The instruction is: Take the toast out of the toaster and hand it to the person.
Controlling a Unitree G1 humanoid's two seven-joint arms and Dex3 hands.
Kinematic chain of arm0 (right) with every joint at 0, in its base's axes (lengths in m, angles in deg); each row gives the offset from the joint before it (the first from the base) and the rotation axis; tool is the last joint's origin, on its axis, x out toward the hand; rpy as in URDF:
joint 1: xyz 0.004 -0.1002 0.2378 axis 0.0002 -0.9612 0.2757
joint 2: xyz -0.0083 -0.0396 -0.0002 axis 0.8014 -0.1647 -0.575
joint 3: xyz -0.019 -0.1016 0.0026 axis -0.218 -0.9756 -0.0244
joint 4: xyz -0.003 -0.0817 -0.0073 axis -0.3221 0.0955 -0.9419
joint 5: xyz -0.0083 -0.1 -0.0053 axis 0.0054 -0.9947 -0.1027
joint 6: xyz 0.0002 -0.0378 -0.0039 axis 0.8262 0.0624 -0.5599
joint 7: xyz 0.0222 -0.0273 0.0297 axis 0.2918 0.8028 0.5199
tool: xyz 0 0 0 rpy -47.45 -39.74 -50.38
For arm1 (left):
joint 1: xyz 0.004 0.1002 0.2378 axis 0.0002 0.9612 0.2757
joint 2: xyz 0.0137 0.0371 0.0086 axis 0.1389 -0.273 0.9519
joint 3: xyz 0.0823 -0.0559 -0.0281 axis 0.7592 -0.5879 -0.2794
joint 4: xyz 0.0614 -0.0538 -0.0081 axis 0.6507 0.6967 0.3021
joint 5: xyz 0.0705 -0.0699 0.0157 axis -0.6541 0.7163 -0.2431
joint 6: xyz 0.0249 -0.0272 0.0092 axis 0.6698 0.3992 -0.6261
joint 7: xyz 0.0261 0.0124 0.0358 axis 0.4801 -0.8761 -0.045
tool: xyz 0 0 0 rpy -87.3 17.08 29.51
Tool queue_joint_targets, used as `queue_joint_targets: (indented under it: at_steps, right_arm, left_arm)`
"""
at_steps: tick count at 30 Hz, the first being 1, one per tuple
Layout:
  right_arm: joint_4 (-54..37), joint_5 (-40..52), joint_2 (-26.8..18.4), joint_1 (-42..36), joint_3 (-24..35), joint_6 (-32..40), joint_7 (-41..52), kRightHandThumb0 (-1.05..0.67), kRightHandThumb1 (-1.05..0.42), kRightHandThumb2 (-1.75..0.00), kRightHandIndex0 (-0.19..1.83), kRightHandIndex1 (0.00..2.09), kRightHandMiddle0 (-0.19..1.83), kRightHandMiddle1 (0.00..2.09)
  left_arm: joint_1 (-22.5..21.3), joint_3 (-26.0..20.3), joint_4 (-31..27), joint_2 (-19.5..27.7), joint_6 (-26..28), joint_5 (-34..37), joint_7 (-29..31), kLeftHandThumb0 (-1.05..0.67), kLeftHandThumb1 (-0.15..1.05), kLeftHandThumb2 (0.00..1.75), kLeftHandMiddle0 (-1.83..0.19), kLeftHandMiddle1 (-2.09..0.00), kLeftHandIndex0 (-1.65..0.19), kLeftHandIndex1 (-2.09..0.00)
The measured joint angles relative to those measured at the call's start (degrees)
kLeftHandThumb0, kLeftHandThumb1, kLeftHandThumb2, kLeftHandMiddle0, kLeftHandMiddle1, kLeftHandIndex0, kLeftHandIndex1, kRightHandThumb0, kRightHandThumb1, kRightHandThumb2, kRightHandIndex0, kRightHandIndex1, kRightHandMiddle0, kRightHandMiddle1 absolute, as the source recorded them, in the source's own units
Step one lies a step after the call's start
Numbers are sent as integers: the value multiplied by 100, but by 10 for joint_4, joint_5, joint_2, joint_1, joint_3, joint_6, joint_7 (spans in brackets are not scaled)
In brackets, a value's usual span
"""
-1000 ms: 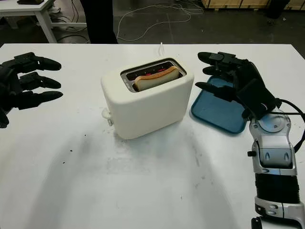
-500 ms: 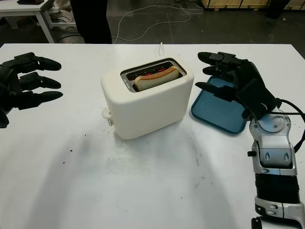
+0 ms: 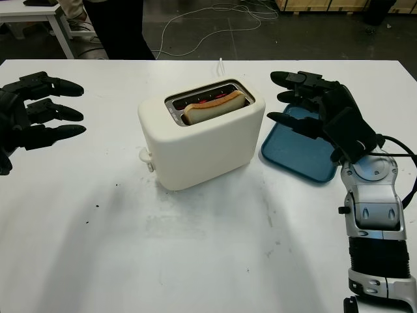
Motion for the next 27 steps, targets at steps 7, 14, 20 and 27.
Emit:
queue_joint_targets:
  at_steps: [7,14,20,27]
  right_arm:
    - [0,0,0,0,0,0,0,-52,-78,0,25,80,64,0]
    - [0,0,0,0,0,0,0,-51,-78,0,26,81,65,0]
    - [0,0,0,0,0,2,0,-51,-77,0,26,81,65,1]
    - [0,-1,0,0,0,2,0,-51,-77,0,26,81,65,1]
  left_arm:
    - [0,0,0,0,0,0,0,-98,60,0,-50,-102,-48,-86]
    - [0,0,0,0,0,0,0,-98,60,0,-50,-101,-48,-86]
    - [0,0,0,0,0,0,0,-98,60,0,-50,-101,-48,-86]
    - [0,1,0,0,0,0,0,-98,60,0,-50,-101,-47,-85]
